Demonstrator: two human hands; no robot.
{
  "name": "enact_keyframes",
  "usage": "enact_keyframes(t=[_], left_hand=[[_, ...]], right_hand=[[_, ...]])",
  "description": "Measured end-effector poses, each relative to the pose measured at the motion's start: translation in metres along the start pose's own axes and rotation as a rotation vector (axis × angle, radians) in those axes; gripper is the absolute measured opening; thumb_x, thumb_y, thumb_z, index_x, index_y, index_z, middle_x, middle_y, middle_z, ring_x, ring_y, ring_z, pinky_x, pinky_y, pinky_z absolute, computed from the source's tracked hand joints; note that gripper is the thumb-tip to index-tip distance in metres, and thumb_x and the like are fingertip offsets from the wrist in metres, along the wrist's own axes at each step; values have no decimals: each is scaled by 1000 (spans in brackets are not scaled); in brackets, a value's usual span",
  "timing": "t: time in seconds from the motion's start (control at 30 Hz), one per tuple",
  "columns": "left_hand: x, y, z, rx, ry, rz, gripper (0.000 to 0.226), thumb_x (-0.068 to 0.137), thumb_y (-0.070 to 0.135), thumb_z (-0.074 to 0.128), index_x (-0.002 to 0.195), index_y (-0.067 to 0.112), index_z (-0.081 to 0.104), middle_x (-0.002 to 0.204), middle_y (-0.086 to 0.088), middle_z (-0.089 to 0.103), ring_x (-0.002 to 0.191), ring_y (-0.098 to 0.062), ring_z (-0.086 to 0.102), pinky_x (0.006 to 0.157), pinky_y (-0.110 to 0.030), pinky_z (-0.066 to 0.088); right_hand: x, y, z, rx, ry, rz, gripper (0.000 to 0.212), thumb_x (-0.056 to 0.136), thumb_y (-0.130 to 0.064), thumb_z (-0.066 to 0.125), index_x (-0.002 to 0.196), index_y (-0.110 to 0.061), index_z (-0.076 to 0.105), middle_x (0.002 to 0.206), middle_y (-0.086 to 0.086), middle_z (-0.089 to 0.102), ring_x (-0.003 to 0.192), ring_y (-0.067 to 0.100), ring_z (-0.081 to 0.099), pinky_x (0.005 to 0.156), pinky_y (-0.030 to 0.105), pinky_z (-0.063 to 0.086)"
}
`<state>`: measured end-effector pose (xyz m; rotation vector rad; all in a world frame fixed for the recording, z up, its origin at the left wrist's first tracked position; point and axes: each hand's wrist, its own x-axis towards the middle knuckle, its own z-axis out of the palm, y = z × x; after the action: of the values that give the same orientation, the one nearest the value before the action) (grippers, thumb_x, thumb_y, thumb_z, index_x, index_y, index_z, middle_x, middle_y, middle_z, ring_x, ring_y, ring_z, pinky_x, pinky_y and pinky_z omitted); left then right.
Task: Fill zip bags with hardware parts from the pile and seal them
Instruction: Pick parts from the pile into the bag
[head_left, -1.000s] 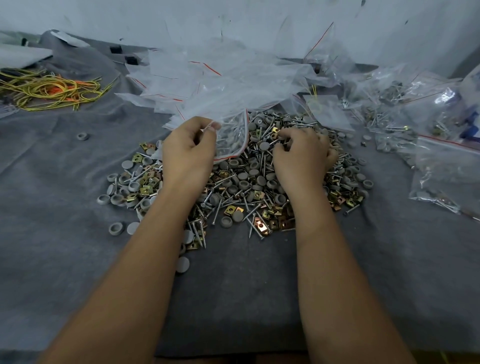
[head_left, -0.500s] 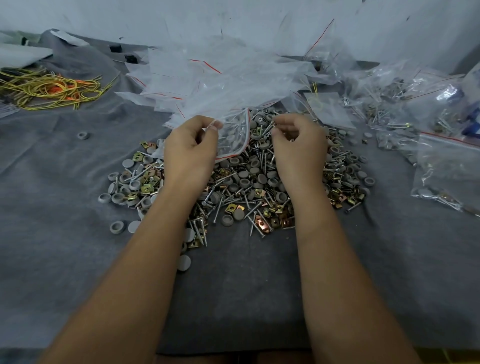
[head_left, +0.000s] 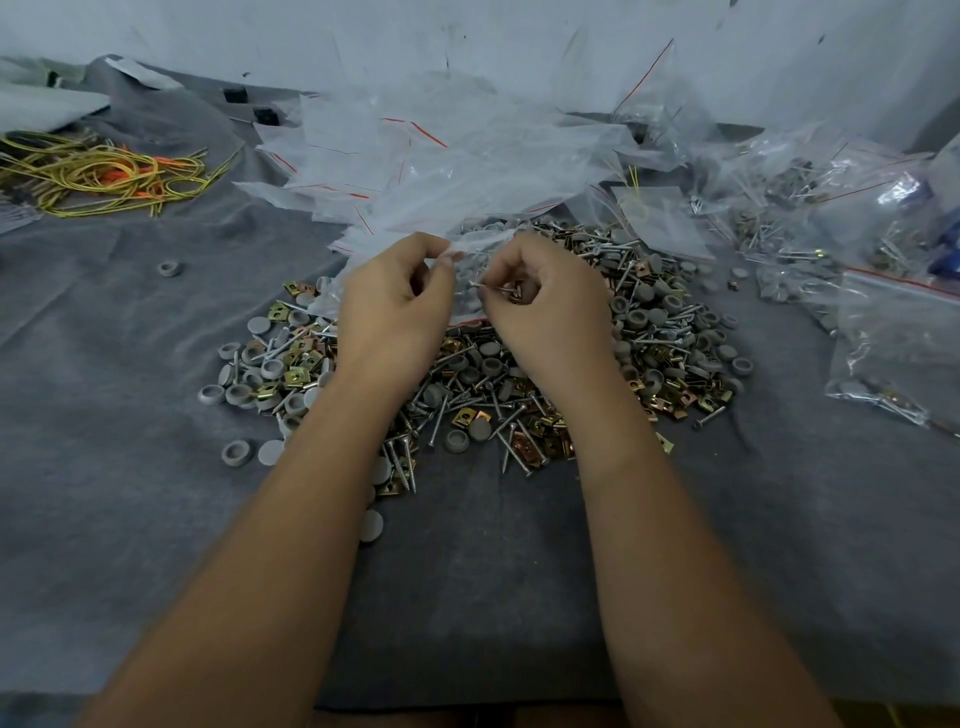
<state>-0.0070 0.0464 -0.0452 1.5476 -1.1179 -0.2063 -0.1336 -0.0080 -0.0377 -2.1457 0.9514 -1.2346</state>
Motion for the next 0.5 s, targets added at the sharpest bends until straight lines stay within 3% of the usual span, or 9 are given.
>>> enact_keyframes(t=[0.1,0.2,0.27,0.4,0.5], left_hand=[[-2,3,1,62,-42,62,12,92,32,50,95,32,62,48,18,48,44,-2,40,46,-25,31],[-2,4,2,74,-52,79,14,88,37,48,90,37,62,52,11,53,48,-4,44,51,-30,38],[-2,3,1,56,-28,73,15,88,37,48,89,36,63,52,12,53,47,-3,44,50,-29,37],[0,1,0,7,40,20,17,91,32,49,92,32,66,47,14,47,42,-4,36,46,-27,29],[2,2,-2,-50,100,-32,18,92,25,50,90,30,67,43,13,41,41,-4,34,45,-26,31]], right_hand=[[-1,-2,3,-134,-29,-26,10,82,-21,72,79,-26,63,68,-15,61,61,4,53,54,30,47],[-2,-5,5,-162,-59,-54,8,84,-22,72,92,-24,72,87,-5,73,80,19,66,65,37,53],[-3,-5,6,-138,-64,-60,14,84,-21,72,97,-24,74,91,-6,74,82,17,66,66,35,53],[-2,-3,5,-53,69,-81,8,83,-18,72,91,-21,72,76,-19,60,56,-6,45,55,21,36],[1,-4,0,17,247,-30,6,84,-15,70,89,-19,70,78,-16,59,56,-1,46,53,20,37]])
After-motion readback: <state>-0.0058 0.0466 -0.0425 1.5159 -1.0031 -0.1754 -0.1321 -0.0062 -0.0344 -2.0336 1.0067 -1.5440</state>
